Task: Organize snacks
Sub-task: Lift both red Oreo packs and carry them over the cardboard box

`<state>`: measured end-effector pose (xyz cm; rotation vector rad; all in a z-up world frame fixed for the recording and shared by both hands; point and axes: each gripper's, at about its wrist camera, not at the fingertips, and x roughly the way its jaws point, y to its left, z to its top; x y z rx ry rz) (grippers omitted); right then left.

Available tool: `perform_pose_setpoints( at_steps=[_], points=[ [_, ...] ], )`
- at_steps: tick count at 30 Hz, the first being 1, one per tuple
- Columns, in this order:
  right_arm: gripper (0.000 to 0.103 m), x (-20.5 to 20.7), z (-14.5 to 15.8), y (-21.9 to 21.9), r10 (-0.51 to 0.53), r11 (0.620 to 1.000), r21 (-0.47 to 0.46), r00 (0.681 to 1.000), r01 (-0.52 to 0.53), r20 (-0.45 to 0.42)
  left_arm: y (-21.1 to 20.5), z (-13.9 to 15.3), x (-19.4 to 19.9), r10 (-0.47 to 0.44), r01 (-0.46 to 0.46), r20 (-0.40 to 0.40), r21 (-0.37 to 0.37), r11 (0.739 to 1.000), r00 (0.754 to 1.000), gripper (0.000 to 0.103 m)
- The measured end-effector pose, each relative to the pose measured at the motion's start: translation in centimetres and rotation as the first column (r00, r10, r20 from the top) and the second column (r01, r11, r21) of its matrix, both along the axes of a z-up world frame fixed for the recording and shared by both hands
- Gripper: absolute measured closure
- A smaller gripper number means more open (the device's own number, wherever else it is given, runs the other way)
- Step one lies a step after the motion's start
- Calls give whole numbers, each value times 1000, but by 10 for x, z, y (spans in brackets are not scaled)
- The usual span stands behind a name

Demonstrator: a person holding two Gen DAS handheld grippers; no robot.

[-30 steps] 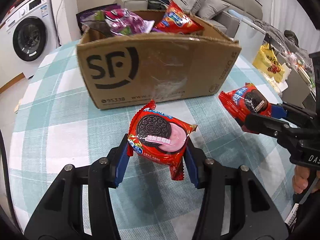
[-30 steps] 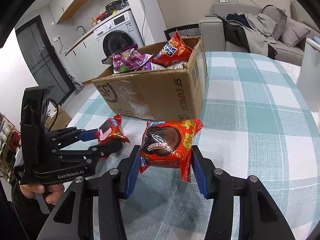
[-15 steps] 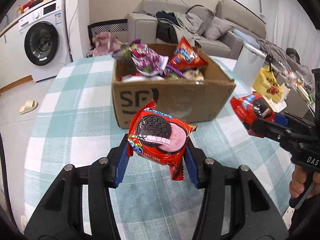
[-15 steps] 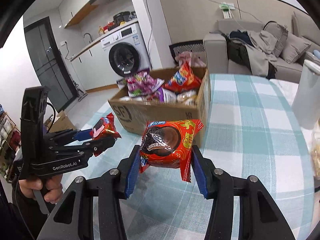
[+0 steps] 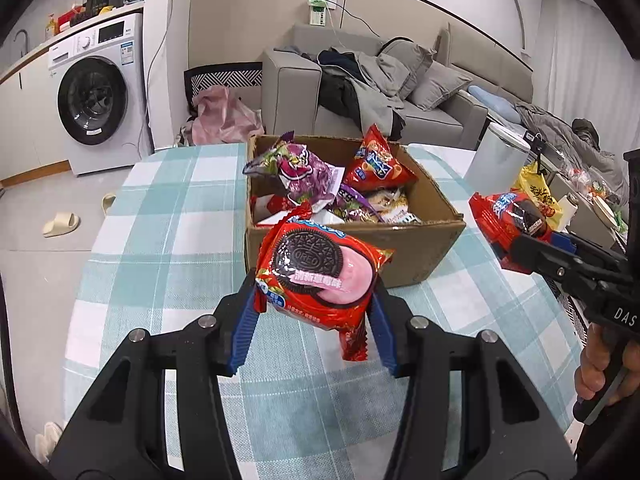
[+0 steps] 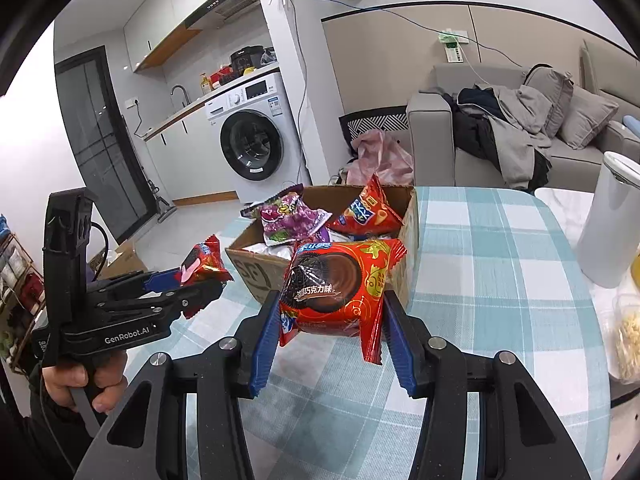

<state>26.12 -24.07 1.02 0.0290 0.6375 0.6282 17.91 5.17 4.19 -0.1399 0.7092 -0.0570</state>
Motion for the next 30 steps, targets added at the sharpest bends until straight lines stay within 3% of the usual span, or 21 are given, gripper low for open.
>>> perform_pose_setpoints(
  at_steps=[30],
  points=[
    [53,40,5,26,11,1000,25,1000,-12,5,8,17,37,11,-11,42,-5,1000,999,56]
  ],
)
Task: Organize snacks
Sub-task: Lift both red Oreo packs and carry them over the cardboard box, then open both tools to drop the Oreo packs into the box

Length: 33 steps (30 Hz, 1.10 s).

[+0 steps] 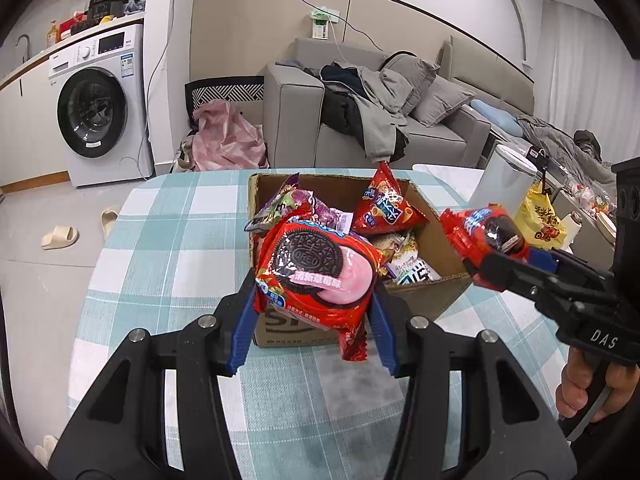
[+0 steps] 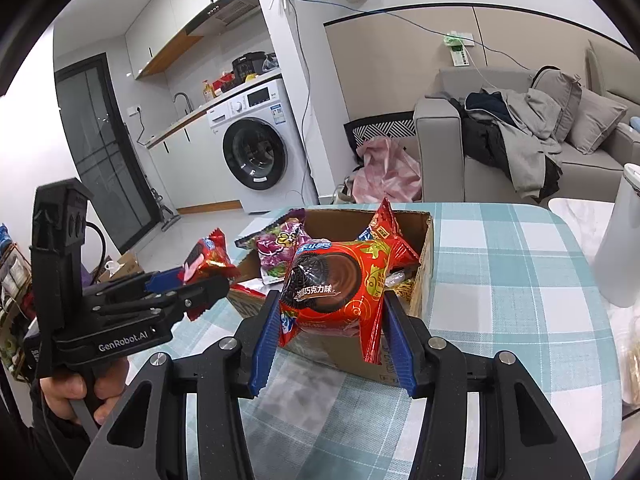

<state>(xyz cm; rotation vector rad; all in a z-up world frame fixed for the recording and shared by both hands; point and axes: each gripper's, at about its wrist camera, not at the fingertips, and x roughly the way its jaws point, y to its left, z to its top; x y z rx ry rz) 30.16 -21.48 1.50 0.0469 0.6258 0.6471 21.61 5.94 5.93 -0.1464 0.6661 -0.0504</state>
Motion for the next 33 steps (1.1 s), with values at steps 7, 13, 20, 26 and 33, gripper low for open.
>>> perform_pose_setpoints(
  at_steps=[7,13,20,26,33],
  points=[
    [53,12,-3,-3,-23,999,26,999,23,-28,-1,-3,16,-3,3,-7,6,1000,1000,56],
    [53,22,-9,1,-39,999,24,998,40,-53,-4,-10,29,-2,3,-20,15,1000,1000,56],
    [53,34,-14,10,-38,999,21,997,40,-67,-15,-17,45,-10,10,-25,40,999,1000,56],
    [53,42,-21,18,-40,999,-4,997,40,-69,-22,-24,55,-14,15,-29,52,999,999,55],
    [53,47,-26,23,-53,998,-28,996,51,-67,-22,-29,66,-25,26,-33,46,999,999,55]
  ],
)
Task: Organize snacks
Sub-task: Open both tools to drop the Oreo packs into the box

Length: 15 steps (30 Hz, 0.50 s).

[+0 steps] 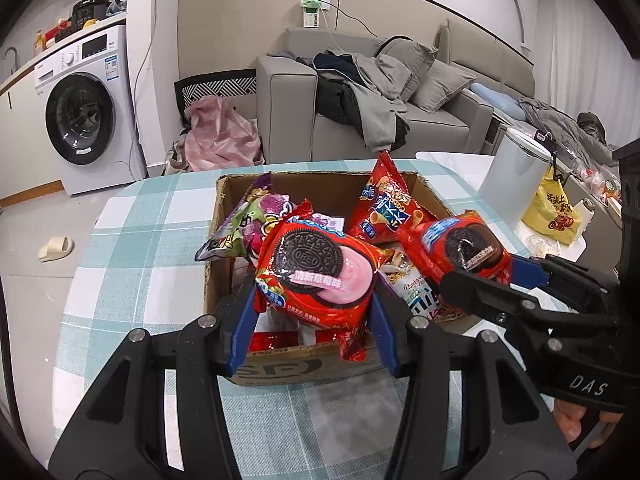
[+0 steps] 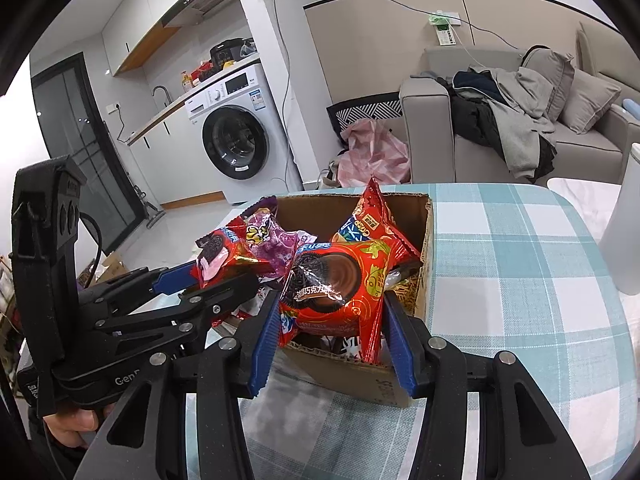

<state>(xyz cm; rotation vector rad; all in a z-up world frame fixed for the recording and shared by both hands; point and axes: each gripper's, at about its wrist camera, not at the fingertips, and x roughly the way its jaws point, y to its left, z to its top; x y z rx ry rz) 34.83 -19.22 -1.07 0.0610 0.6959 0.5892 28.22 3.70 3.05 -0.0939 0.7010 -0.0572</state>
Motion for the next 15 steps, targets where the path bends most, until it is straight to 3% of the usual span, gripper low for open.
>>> perform_pose_setpoints(
  at_steps=[9,11,13,15],
  points=[
    [46,-3,4,-3,-25,1000,-2,999,25,24,-4,-5,8,-17,17,-12,-17,1000,1000,53],
    [39,-6,8,-6,-18,1000,9,999,18,41,-4,-2,4,-21,21,-2,-22,1000,1000,46],
    [30,-11,11,-9,-22,1000,5,998,21,55,-3,3,-3,-22,23,19,-24,999,1000,26],
    [19,-15,14,-11,-19,1000,3,998,19,64,-2,10,-13,-9,9,43,-18,1000,999,20]
  ],
)
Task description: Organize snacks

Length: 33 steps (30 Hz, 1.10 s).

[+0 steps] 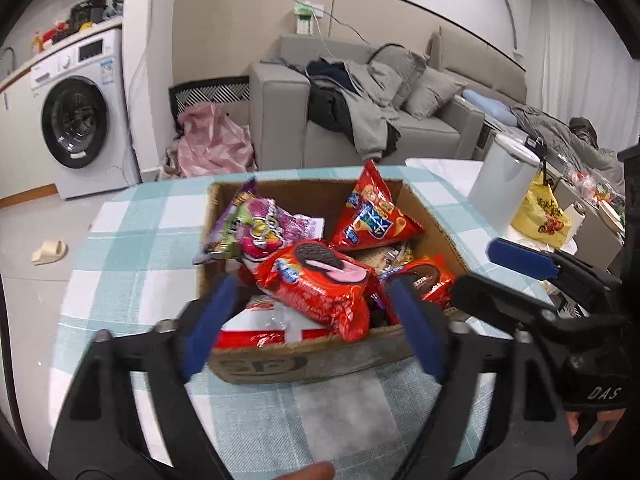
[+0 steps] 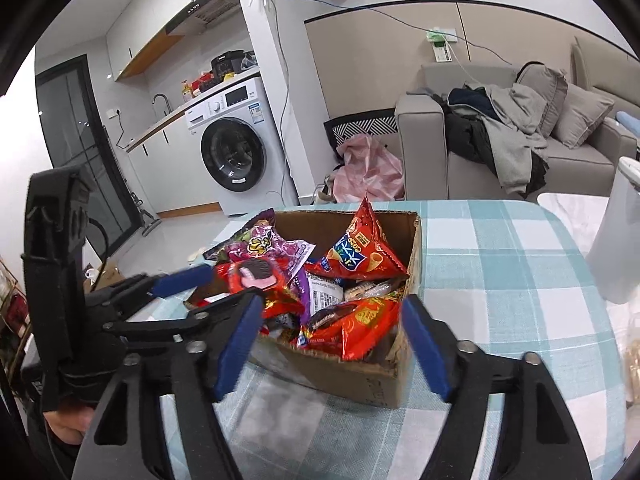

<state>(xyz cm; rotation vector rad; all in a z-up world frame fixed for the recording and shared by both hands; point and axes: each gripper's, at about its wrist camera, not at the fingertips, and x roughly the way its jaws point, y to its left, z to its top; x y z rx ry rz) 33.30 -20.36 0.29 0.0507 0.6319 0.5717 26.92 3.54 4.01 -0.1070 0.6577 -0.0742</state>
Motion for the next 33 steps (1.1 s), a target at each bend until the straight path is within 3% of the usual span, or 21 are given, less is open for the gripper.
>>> perform_pose_setpoints(
  at_steps=[3,6,18,22,33],
  points=[
    [7,-8,4,-8,-4,1000,12,1000,4,7,4,6,-12,-5,5,8,-13,1000,1000,14],
    [0,-17,5,-17,-4,999,42,1000,3,12,9,11,-27,9,-8,21,-15,1000,1000,1],
    [0,-61,0,-39,9,997,70,996,-16,92,12,13,-97,64,-66,113,14,998,992,1],
    [0,-77,-8,-40,16,999,34,990,-21,142,13,6,-117,79,-83,141,23,996,987,1],
    [0,-91,-46,-45,12,998,62,985,-23,170,25,-29,-141,132,-131,157,-15,991,979,1]
  ],
)
